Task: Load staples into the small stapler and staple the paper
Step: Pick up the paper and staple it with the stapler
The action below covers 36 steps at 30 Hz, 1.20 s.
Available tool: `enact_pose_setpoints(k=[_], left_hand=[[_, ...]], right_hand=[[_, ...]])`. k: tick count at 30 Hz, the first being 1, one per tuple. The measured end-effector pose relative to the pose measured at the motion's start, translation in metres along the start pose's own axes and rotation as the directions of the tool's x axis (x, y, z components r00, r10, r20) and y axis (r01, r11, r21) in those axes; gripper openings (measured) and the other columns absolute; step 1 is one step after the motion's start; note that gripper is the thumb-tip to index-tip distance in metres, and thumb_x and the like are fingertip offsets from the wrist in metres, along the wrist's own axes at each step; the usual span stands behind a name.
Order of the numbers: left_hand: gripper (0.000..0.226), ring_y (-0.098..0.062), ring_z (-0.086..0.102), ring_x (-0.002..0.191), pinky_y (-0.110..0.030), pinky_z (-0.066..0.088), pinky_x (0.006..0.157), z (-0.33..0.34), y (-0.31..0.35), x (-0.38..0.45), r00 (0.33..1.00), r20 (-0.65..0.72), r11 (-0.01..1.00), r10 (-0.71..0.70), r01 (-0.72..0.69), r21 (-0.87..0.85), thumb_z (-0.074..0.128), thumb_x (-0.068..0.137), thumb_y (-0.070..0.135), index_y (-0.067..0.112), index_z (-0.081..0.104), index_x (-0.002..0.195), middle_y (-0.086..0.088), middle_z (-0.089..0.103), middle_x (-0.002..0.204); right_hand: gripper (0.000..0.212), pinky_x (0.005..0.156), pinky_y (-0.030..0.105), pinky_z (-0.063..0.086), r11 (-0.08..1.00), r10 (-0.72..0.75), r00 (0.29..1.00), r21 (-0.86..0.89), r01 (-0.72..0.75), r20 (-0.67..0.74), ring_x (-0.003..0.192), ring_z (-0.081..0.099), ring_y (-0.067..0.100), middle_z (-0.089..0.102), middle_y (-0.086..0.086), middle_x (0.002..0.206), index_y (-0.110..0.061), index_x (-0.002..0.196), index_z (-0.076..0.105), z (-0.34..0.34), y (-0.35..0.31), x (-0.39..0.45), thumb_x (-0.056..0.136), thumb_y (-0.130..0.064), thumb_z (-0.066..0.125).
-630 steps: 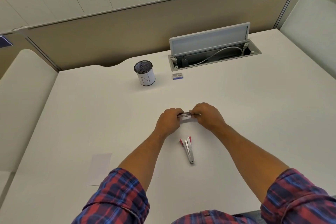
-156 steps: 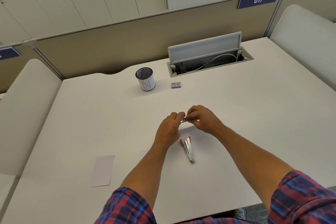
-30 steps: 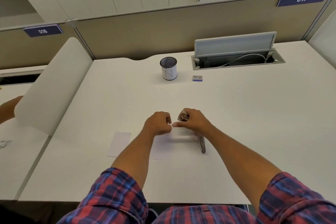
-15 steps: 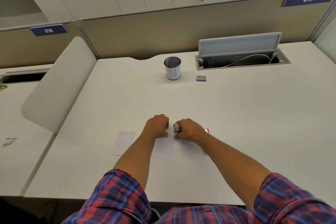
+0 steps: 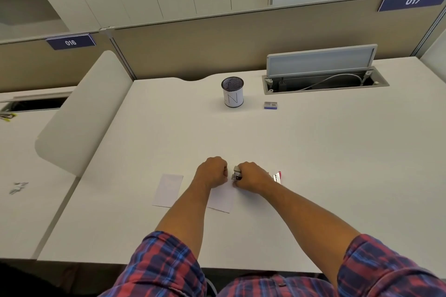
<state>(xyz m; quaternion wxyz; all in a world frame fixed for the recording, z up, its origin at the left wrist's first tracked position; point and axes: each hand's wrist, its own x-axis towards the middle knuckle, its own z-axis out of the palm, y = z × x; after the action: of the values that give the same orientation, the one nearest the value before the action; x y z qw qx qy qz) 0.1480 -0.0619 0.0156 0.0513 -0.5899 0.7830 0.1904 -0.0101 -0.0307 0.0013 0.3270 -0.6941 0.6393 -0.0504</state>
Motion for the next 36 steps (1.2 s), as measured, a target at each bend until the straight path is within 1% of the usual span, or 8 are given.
enact_pose_setpoints(k=[7, 11, 14, 18, 23, 29, 33, 36], left_hand=[[0.012, -0.029, 0.063, 0.099, -0.043, 0.056, 0.084, 0.002, -0.001, -0.002, 1.0, -0.005, 0.998, 0.021, -0.021, 0.051, 0.06, 0.09, 0.016, 0.01, 0.069, 0.093, -0.008, 0.066, 0.106], [0.006, -0.024, 0.064, 0.094, -0.039, 0.055, 0.082, 0.003, -0.002, 0.001, 0.999, -0.043, 0.972, -0.015, 0.004, -0.234, 0.062, 0.088, 0.009, 0.01, 0.067, 0.091, -0.003, 0.069, 0.098], [0.018, -0.018, 0.061, 0.088, -0.026, 0.048, 0.072, -0.001, 0.001, 0.0, 0.981, -0.148, 0.824, -0.124, 0.019, -0.566, 0.074, 0.087, 0.017, 0.011, 0.063, 0.1, -0.003, 0.068, 0.098], [0.058, -0.026, 0.067, 0.094, -0.035, 0.053, 0.072, -0.012, 0.011, 0.0, 0.977, -0.087, 0.522, -0.195, 0.028, -0.853, 0.083, 0.074, 0.035, 0.009, 0.056, 0.118, -0.011, 0.069, 0.106], [0.025, -0.024, 0.068, 0.082, -0.03, 0.056, 0.063, -0.007, 0.03, 0.006, 0.984, 0.005, 0.336, -0.176, 0.065, -0.94, 0.077, 0.086, 0.009, 0.005, 0.063, 0.107, -0.01, 0.071, 0.094], [0.019, -0.027, 0.077, 0.073, -0.027, 0.056, 0.06, -0.003, 0.063, 0.009, 0.992, 0.017, 0.198, -0.128, 0.043, -0.979, 0.076, 0.087, 0.009, 0.008, 0.066, 0.102, -0.008, 0.078, 0.089], [0.009, -0.021, 0.077, 0.072, -0.024, 0.056, 0.059, 0.001, 0.079, 0.011, 0.991, 0.054, 0.076, -0.125, 0.064, -0.995, 0.071, 0.091, 0.006, 0.007, 0.068, 0.1, -0.007, 0.077, 0.086], [0.005, -0.02, 0.077, 0.077, -0.024, 0.058, 0.061, 0.001, 0.086, 0.012, 0.984, 0.101, -0.042, -0.145, 0.096, -0.995, 0.064, 0.096, 0.004, 0.005, 0.067, 0.099, -0.008, 0.077, 0.086]], right_hand=[[0.024, 0.056, 0.028, 0.038, 0.998, 0.024, 1.0, 0.051, -0.024, 0.005, 0.069, 0.054, 0.023, 0.054, -0.003, 0.068, -0.021, 0.067, 0.044, 0.002, -0.002, 0.0, 0.079, -0.018, 0.065], [0.028, 0.056, 0.029, 0.036, 0.973, 0.003, 0.997, 0.23, 0.015, -0.078, 0.058, 0.045, 0.016, 0.051, -0.004, 0.058, -0.019, 0.059, 0.043, -0.011, 0.003, -0.002, 0.074, -0.012, 0.066], [0.026, 0.056, 0.028, 0.036, 0.937, 0.033, 0.988, 0.349, 0.022, -0.15, 0.057, 0.047, 0.013, 0.056, -0.003, 0.059, -0.017, 0.059, 0.05, -0.032, 0.008, 0.0, 0.072, -0.011, 0.071], [0.02, 0.058, 0.027, 0.041, 0.879, 0.105, 0.965, 0.476, 0.023, -0.24, 0.058, 0.051, 0.014, 0.059, 0.001, 0.063, 0.002, 0.073, 0.063, -0.065, 0.019, 0.006, 0.074, -0.013, 0.077], [0.014, 0.05, 0.026, 0.044, 0.769, 0.176, 0.934, 0.636, 0.068, -0.312, 0.053, 0.053, 0.016, 0.061, 0.005, 0.063, -0.001, 0.079, 0.068, -0.1, 0.04, 0.004, 0.075, -0.007, 0.08], [0.034, 0.047, 0.015, 0.044, 0.622, 0.142, 0.906, 0.748, 0.231, -0.398, 0.055, 0.061, 0.001, 0.072, 0.007, 0.082, -0.003, 0.104, 0.075, -0.114, 0.053, -0.005, 0.073, 0.007, 0.084], [0.023, 0.068, 0.019, 0.058, 0.726, 0.091, 0.886, 0.639, 0.253, -0.455, 0.08, 0.071, 0.012, 0.076, 0.003, 0.089, 0.004, 0.095, 0.075, -0.113, 0.062, -0.008, 0.075, 0.003, 0.086], [0.018, 0.073, 0.024, 0.058, 0.855, -0.039, 0.855, 0.426, 0.296, -0.516, 0.082, 0.071, 0.011, 0.074, 0.003, 0.088, 0.001, 0.084, 0.072, -0.111, 0.065, -0.014, 0.074, 0.001, 0.087]])
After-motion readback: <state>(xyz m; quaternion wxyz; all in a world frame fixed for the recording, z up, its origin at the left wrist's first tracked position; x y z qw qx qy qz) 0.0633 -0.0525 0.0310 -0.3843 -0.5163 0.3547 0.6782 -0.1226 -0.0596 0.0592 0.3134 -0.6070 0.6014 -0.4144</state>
